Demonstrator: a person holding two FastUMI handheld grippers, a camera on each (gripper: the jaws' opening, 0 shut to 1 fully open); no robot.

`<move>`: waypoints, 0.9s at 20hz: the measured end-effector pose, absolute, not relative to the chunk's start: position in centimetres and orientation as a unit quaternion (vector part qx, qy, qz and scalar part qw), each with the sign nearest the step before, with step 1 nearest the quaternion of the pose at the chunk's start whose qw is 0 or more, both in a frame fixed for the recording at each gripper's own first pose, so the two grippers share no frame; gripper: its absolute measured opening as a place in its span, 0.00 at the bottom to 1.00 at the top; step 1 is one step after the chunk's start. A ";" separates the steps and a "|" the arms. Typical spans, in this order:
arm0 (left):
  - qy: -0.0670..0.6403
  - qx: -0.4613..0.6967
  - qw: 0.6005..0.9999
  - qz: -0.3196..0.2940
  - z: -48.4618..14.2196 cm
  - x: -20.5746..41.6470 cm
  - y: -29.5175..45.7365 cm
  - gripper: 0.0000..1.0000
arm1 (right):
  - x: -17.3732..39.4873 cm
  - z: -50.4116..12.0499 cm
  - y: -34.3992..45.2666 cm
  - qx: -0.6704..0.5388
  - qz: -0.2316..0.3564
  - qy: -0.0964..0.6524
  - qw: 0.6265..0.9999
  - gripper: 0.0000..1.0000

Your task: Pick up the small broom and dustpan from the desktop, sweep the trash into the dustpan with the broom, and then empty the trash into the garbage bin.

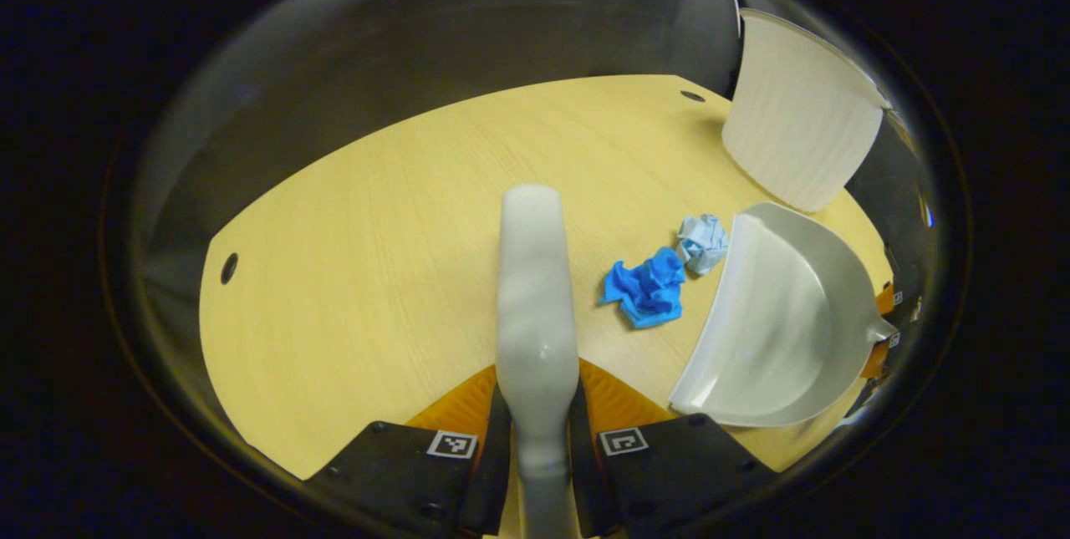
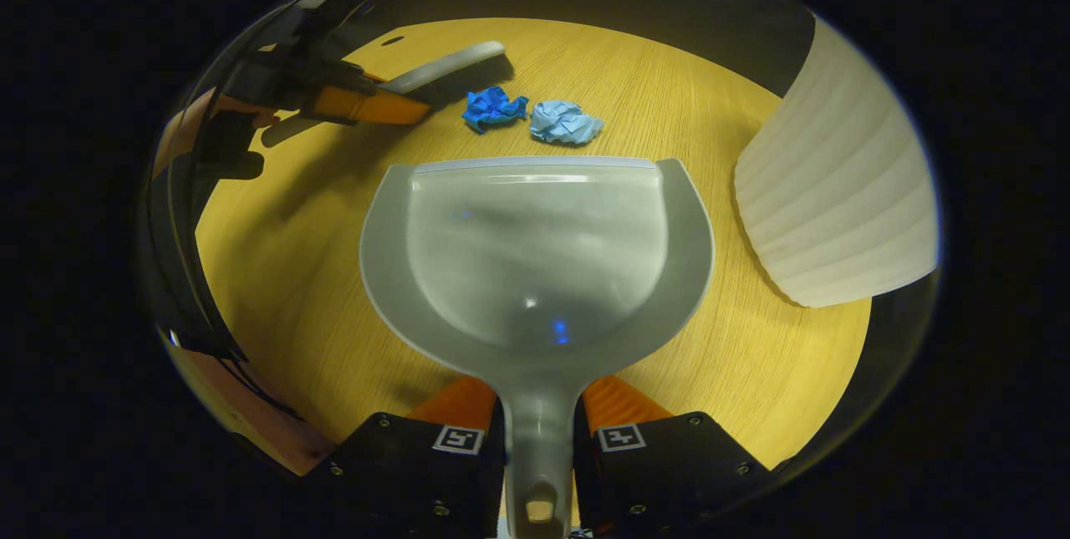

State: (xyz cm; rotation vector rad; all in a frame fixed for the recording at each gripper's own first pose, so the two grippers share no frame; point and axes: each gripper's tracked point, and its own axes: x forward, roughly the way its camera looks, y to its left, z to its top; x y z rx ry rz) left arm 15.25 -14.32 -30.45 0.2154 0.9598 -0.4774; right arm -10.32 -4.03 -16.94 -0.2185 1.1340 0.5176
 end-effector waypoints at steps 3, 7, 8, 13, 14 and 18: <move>0.452 0.116 0.842 -0.270 -30.4 15.3 -17.2 0.41 | -10.2 -16.9 -3.9 -0.097 0.246 0.528 0.807 0.39; 0.445 0.130 0.816 -0.346 -29.9 14.7 -21.1 0.41 | -9.8 -15.9 -3.0 -0.095 0.250 0.521 0.811 0.35; 0.443 0.135 0.809 -0.362 -29.6 14.6 -21.8 0.39 | -10.0 -15.2 -2.8 -0.095 0.252 0.518 0.812 0.35; 0.433 0.144 0.787 -0.414 -28.1 13.3 -24.8 0.38 | -10.6 -12.7 -2.4 -0.090 0.255 0.507 0.818 0.35; 0.435 0.142 0.784 -0.420 -28.2 13.2 -25.5 0.37 | -10.6 -12.1 -2.3 -0.088 0.255 0.508 0.818 0.35; 0.444 0.124 0.772 -0.438 -27.3 10.8 -27.2 0.42 | -8.6 -10.4 -2.2 -0.076 0.249 0.508 0.821 0.35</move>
